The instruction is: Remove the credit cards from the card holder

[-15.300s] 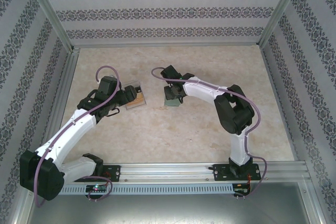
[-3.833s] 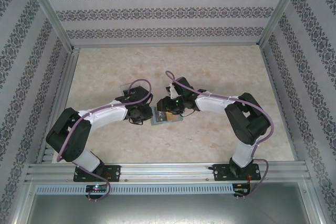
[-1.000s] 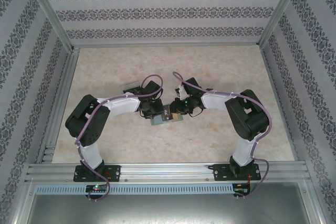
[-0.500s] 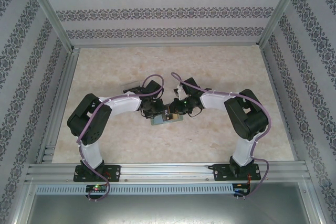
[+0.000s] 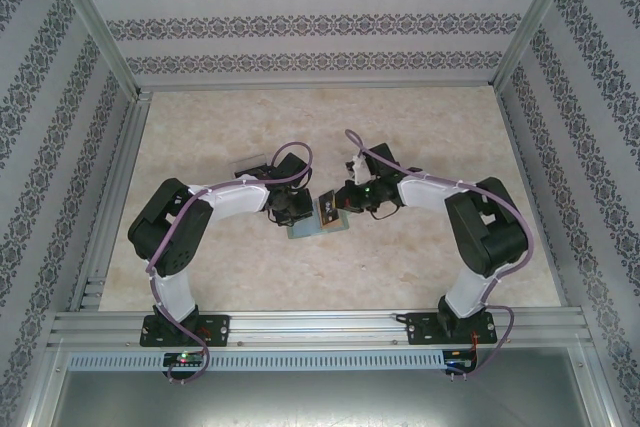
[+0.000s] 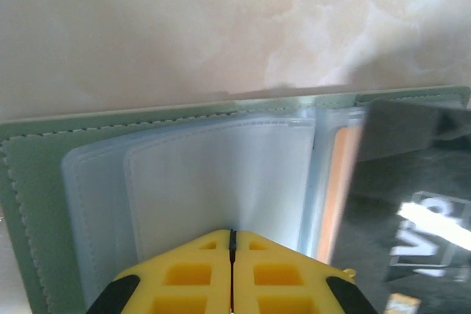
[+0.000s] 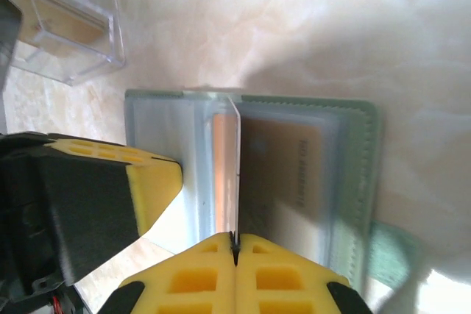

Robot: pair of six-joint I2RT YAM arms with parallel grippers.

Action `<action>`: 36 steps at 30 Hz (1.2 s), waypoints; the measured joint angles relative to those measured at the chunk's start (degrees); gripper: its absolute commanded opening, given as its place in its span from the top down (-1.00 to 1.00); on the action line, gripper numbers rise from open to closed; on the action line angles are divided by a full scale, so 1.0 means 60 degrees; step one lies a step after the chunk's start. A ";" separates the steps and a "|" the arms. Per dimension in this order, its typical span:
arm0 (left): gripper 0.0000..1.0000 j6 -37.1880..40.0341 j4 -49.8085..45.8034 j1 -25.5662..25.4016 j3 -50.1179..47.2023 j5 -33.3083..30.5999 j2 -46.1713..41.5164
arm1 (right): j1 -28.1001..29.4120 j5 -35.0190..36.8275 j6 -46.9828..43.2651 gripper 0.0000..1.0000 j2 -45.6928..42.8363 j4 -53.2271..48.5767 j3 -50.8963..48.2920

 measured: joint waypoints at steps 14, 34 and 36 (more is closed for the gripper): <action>0.09 -0.0066 0.0011 0.0525 0.0211 0.0415 -0.2463 | -0.0353 -0.0277 0.0565 1.00 -0.1770 0.0066 -0.0073; 0.18 -0.0532 0.3166 0.1840 -0.0616 0.3202 -0.3166 | -0.0535 -0.2000 0.3632 1.00 -0.2014 0.3060 0.0335; 0.23 -0.0550 0.3235 0.1876 -0.0634 0.3330 -0.3166 | -0.0535 -0.2095 0.3821 1.00 -0.2014 0.3315 0.0335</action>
